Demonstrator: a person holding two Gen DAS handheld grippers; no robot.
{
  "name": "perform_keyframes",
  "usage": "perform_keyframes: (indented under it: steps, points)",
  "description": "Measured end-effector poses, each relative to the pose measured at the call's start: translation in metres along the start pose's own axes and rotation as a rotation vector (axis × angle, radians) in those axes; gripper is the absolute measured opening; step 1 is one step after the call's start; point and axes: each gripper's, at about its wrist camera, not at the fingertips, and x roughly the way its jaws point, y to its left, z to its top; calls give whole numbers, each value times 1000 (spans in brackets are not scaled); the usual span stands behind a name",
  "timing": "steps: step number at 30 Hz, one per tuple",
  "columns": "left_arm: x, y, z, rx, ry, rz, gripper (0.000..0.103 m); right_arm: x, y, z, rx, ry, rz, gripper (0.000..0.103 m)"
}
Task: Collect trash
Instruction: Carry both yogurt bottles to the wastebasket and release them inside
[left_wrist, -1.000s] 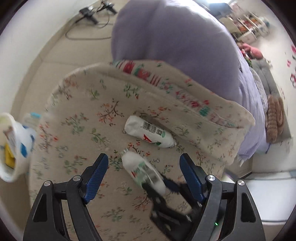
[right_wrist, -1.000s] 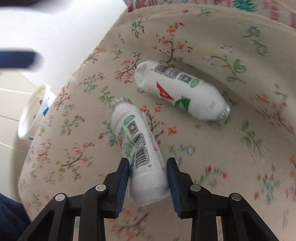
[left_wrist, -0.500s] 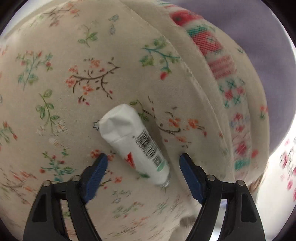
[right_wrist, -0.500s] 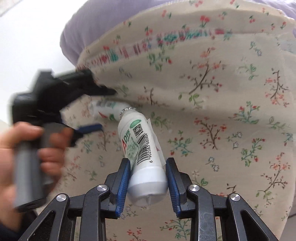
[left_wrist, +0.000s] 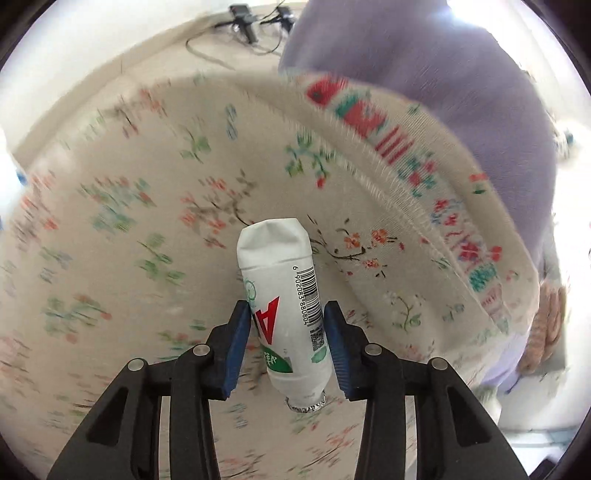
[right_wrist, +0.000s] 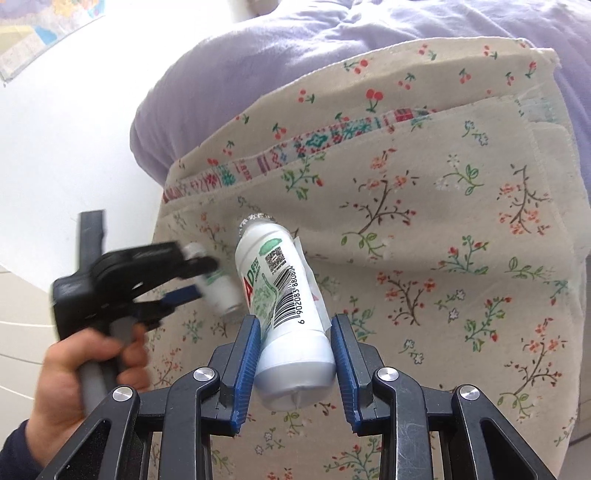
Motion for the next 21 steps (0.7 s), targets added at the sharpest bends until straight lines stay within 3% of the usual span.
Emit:
perform_keyframes:
  steps: [8, 12, 17, 21]
  points:
    - [-98, 0, -16, 227, -113, 52, 43, 4, 17, 1, 5, -32, 41, 35]
    - [-147, 20, -18, 257, -158, 49, 43, 11, 34, 0, -10, -33, 93, 35]
    - [-190, 91, -16, 213, -218, 30, 43, 18, 66, -6, -55, -33, 139, 35]
    - [-203, 138, -8, 183, -282, 80, 43, 27, 94, -16, -110, -21, 159, 35]
